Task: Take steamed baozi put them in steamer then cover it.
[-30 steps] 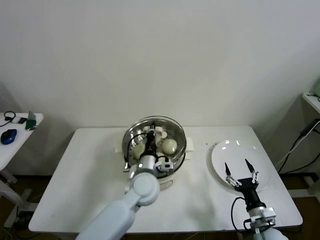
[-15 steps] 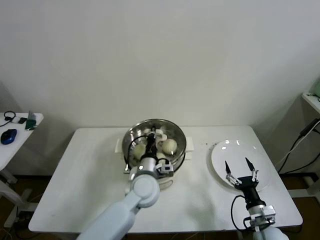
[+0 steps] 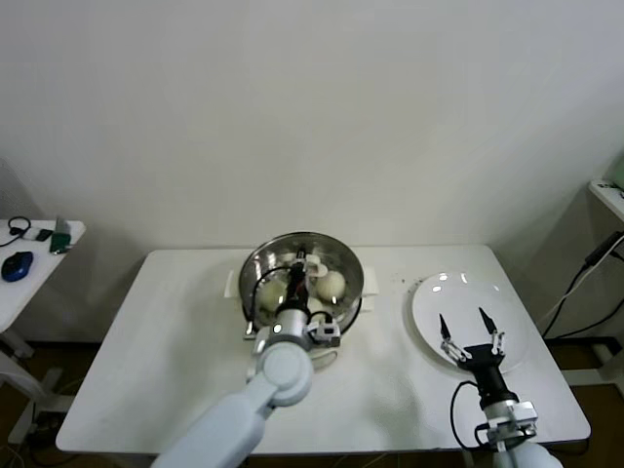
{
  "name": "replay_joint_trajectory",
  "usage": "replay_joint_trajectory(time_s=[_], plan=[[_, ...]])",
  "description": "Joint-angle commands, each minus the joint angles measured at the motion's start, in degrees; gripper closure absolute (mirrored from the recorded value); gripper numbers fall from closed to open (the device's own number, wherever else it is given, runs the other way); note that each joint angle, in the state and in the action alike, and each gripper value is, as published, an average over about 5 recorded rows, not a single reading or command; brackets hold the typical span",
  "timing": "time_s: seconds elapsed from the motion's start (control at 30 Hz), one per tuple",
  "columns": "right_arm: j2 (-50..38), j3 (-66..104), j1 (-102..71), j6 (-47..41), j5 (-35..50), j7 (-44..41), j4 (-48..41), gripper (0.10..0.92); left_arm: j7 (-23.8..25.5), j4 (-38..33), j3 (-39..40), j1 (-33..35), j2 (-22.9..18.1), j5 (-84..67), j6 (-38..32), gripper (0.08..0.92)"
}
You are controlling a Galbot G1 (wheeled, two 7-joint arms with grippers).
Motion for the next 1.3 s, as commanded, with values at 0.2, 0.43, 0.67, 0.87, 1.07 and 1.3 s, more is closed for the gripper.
replay_joint_trajectory(time_s=[0.2,0.43,0.67,0.87,1.07,1.3], plan=[[0.6,0.1,0.0,0.3,-0.2,-0.3,-0.1,0.203,-1.3,0.9,0.5,-0.3,0.1,-0.1,2.8,0.849],[0.8,0.1,0.0,0.3,-0.2,-0.6,0.0,0.203,-0.1,0.0,0.3,0.6,0.7,0.4,2.8,0.849],[0.9,0.1,0.0,0.0,-0.3,-0.7,-0.1,0.203,0.4,-3.9,-0.4,1.1,2.5,-0.1,2.8,0.723],[0.9,-0.3,-0.2,-2.7,-0.8,0.5,0.9,0.203,1.1,-9.6,-1.6,2.7,4.7,-1.5,2.8,0.55],[0.7,-1.4,-0.3,-7.4,-3.1,2.9,2.6,0.203,1.4,-14.9,-3.2,6.2,6.7,-3.7,2.8,0.377],[0.6,-2.0,0.0,-9.7,-2.2,4.1,4.2,0.203,-0.6,-20.9,-6.2,12.0,8.9,-7.1,2.4,0.197]])
